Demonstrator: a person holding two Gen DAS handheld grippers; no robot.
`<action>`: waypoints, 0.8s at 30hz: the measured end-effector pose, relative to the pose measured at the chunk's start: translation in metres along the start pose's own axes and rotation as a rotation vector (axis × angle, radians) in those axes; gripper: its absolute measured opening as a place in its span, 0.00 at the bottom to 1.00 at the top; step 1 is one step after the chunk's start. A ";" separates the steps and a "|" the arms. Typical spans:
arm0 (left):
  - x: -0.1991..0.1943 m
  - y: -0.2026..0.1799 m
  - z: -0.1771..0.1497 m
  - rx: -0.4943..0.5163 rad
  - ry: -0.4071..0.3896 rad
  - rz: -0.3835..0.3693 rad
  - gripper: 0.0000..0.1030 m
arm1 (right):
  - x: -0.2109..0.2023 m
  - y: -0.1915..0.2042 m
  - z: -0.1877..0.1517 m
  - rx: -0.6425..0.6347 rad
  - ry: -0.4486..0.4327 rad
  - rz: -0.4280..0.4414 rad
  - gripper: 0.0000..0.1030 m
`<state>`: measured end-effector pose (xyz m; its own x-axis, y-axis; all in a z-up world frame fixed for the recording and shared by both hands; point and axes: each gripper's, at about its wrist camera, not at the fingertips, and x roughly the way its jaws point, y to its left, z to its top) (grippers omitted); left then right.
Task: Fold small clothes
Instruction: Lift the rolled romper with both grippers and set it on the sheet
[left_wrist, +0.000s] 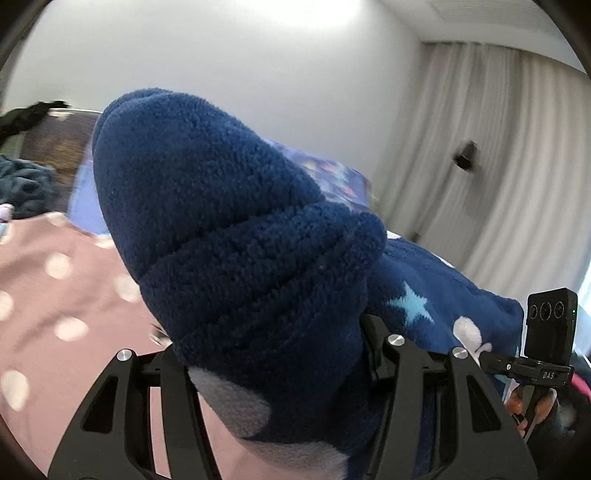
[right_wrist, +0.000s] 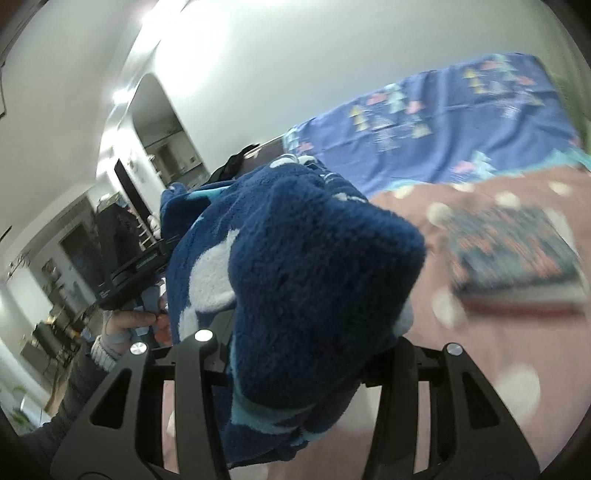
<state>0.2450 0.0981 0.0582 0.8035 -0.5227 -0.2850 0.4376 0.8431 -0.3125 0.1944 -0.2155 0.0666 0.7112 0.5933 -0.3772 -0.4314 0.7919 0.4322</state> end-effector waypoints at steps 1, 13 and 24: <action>0.004 0.011 0.006 -0.007 -0.012 0.024 0.54 | 0.024 -0.001 0.017 -0.024 0.015 0.004 0.45; 0.108 0.144 0.011 -0.173 0.010 0.231 0.54 | 0.222 -0.051 0.086 -0.099 0.157 -0.060 0.44; 0.152 0.233 -0.056 -0.352 0.265 0.341 0.72 | 0.280 -0.135 0.017 0.073 0.289 -0.339 0.75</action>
<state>0.4460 0.2080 -0.1084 0.7271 -0.2798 -0.6269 -0.0272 0.9007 -0.4336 0.4611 -0.1586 -0.0838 0.6168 0.3261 -0.7164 -0.1532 0.9425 0.2971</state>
